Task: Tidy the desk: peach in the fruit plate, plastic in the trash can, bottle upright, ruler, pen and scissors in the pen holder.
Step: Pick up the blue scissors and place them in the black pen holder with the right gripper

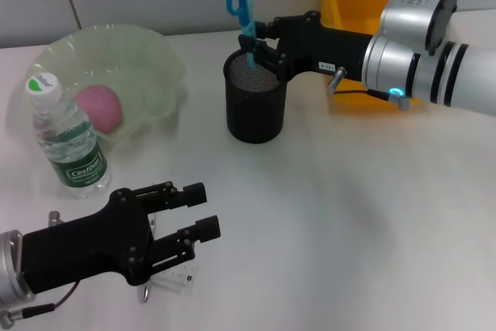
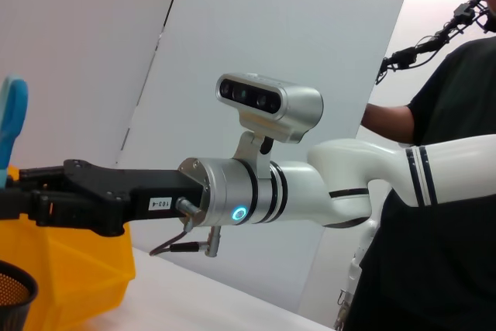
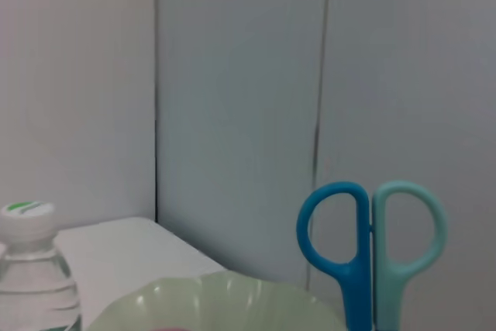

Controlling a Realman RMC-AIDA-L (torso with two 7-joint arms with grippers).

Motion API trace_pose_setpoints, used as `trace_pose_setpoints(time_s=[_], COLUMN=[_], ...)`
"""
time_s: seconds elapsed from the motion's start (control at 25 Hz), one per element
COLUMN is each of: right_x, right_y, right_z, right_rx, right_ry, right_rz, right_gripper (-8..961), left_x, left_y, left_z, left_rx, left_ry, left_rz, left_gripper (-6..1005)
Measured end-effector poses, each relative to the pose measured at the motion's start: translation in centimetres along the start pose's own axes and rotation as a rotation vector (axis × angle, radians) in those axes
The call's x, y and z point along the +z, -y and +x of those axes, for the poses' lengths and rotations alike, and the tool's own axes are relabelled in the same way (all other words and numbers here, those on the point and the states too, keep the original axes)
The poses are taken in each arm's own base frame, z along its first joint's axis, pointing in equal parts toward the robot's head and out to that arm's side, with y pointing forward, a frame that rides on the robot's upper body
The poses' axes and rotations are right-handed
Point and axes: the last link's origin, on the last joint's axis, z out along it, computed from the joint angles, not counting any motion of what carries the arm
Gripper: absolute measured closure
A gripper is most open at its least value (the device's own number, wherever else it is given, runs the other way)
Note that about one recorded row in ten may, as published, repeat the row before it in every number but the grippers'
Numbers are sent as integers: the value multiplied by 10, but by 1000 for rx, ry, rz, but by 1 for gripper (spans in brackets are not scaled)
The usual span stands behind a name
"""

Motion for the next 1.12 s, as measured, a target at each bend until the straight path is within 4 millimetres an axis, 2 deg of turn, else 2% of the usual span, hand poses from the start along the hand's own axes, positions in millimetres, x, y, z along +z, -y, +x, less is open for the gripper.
trace_pose_setpoints(time_s=[0.92, 1.0, 1.12], right_x=[-6, -6, -6], right_y=[1, 0, 0], right_z=[16, 16, 16], right_rx=[45, 47, 48], right_ry=[-38, -38, -36], right_rz=[32, 33, 32], right_gripper=[715, 496, 434], left_x=[-1, -2, -3], left_y=[-4, -4, -4], left_z=[4, 4, 5], left_rx=[-17, -17, -17], left_ry=[-7, -6, -7], left_rz=[-37, -41, -43], left_gripper=[472, 472, 472])
